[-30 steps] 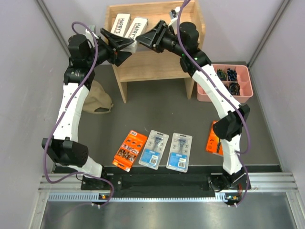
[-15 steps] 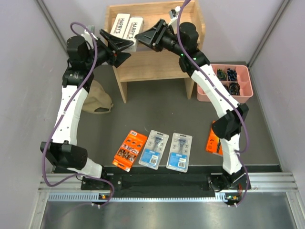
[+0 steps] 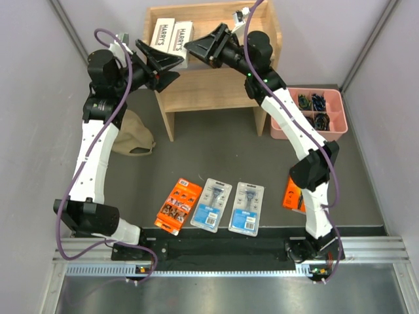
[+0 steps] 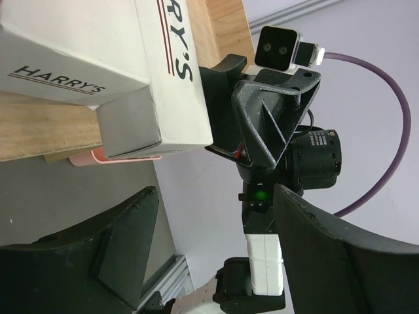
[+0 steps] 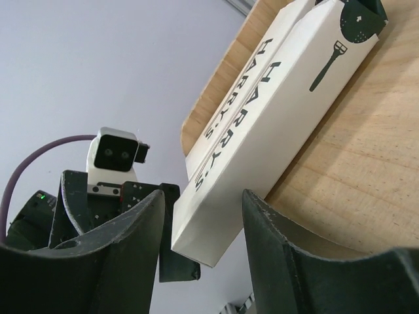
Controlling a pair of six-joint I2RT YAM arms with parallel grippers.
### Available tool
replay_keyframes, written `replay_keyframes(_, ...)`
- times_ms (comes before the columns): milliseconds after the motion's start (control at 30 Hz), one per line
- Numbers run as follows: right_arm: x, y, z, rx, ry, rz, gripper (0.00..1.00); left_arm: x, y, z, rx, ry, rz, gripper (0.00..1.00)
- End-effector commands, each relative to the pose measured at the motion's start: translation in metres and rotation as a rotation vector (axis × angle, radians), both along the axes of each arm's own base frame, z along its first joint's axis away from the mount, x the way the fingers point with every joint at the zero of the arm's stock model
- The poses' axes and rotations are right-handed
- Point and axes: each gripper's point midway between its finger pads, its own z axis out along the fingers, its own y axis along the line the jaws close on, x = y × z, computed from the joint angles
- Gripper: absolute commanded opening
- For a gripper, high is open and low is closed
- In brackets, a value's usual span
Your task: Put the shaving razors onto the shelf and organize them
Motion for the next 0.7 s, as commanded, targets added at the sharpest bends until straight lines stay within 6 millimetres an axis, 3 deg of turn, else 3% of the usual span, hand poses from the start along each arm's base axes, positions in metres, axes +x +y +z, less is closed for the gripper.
replay_keyframes(0,0.016,0.001,-0.014,-0.001,0.005,-0.013,0.52,-0.016,-0.002,0.029,-0.003,-0.125,-0.027,0.75)
replay_keyframes(133,0.017,0.000,-0.018,-0.008,0.012,-0.018,0.54,-0.016,-0.003,0.035,-0.023,-0.158,-0.034,0.72)
replay_keyframes(300,0.018,0.002,-0.022,-0.011,0.023,-0.011,0.58,-0.009,-0.005,0.041,-0.064,-0.173,-0.042,0.53)
replay_keyframes(400,0.017,0.003,-0.025,-0.015,0.027,-0.009,0.59,-0.002,-0.005,0.036,-0.045,-0.168,-0.029,0.47)
replay_keyframes(667,0.018,0.003,-0.026,-0.017,0.030,-0.007,0.59,0.011,0.000,0.025,-0.008,-0.164,0.021,0.41)
